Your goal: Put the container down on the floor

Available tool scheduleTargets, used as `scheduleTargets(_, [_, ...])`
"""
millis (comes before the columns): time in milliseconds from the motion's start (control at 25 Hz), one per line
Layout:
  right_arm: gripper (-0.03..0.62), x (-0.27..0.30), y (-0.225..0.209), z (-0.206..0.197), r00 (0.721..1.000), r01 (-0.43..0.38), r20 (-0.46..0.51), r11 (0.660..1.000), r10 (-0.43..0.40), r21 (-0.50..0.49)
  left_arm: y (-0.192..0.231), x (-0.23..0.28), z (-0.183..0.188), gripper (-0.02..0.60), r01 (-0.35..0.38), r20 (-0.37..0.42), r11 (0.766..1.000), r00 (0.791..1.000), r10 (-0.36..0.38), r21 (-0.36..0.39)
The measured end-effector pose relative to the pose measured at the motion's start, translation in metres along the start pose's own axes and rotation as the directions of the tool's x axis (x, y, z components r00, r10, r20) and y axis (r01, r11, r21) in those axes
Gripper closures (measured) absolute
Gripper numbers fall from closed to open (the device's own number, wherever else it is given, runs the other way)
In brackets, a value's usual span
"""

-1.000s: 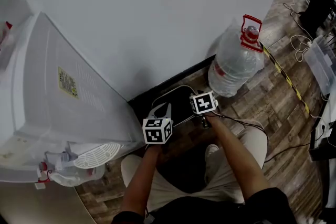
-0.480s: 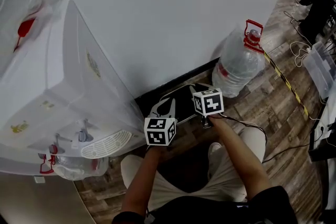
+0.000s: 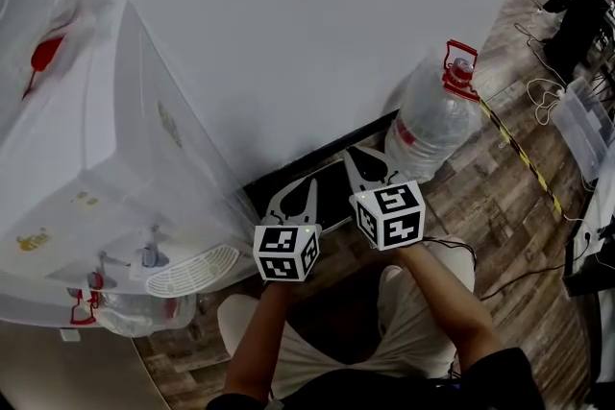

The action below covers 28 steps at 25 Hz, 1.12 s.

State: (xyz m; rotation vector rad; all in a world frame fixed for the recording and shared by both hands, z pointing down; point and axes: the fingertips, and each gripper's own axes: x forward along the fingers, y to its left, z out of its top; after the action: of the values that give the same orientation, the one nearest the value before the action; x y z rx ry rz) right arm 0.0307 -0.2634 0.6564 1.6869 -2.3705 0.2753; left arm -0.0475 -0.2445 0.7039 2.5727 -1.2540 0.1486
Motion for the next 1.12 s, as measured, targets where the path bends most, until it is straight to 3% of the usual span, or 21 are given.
scheduleTargets(200, [0.556,0.001,0.0,0.015,0.998,-0.053,0.038,0.998,0.055,-0.027,-0.002,0.005,0.028,0.565,-0.011,0.078,1.0,0.997,0.012,-0.023])
scheduleTargets(480, [0.56,0.01,-0.014,0.048,0.991,-0.097,0.086,0.995,0.1,-0.033,-0.002,0.01,0.07,0.565,-0.075,0.15,0.996,0.986,0.067,0.046])
scheduleTargets(640, [0.565,0.014,-0.019,0.073,0.987,-0.129,0.09,0.991,0.131,-0.027,-0.001,0.013,0.1,0.565,-0.111,0.163,0.993,0.981,0.102,0.047])
scheduleTargets(1120, [0.565,-0.014,-0.022,0.206,0.98,-0.154,0.127,0.988,0.156,-0.028,-0.018,-0.004,0.217,0.565,-0.101,0.132,0.995,0.986,0.1,0.004])
